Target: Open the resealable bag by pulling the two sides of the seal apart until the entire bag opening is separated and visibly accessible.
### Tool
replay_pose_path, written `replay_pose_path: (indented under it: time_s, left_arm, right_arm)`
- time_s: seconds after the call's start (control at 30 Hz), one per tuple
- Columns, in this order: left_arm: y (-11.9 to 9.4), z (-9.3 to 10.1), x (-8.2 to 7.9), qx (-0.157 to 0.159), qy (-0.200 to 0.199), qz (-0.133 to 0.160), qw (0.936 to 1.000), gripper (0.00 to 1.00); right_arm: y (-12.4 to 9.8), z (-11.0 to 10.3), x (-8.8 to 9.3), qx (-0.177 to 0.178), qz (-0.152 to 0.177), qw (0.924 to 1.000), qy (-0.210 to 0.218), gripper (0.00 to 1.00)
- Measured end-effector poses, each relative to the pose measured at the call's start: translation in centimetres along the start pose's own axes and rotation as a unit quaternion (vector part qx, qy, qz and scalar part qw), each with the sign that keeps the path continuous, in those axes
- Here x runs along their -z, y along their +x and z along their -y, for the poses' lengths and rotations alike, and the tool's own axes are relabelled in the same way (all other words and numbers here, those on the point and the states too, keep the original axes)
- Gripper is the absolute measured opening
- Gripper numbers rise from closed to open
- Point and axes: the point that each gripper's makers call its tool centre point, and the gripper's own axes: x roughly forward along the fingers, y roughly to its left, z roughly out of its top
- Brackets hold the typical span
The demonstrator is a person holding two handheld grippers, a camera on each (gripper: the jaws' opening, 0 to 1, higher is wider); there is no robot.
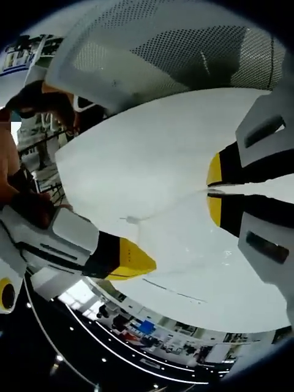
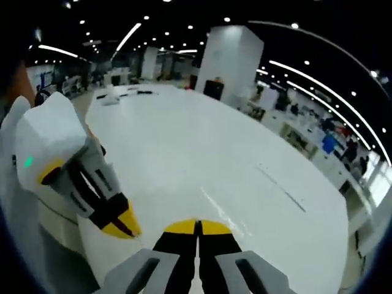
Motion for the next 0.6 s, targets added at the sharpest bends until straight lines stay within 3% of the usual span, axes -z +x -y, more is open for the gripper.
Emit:
replay_pose_path:
  time_s: [0.13,0.27,0.4,0.6]
  left_arm:
    - [-0.2,0.1,0.2,0.006,-0.037,0.006,0.9993,0.11]
    - [-0.7,0.1,0.9,0.001,-0.039,0.005,0.9992,0.15]
    - [-1.3,0.4,1.7,0.0,-0.043,-0.001,0.9991,0.15]
    - [-3.1,0.6,3.7,-0.005,-0.061,-0.004,0.9981,0.17]
  right_arm:
    - [0.7,0.2,0.9,-0.002,-0.018,0.9996,-0.024,0.0]
    - [1.0,0.3,1.3,-0.001,-0.026,0.9995,-0.02,0.0]
    - [1.6,0.4,2.0,0.0,-0.039,0.9983,-0.044,0.0]
    - [2.5,0.4,3.3,-0.007,-0.056,0.9969,-0.056,0.0]
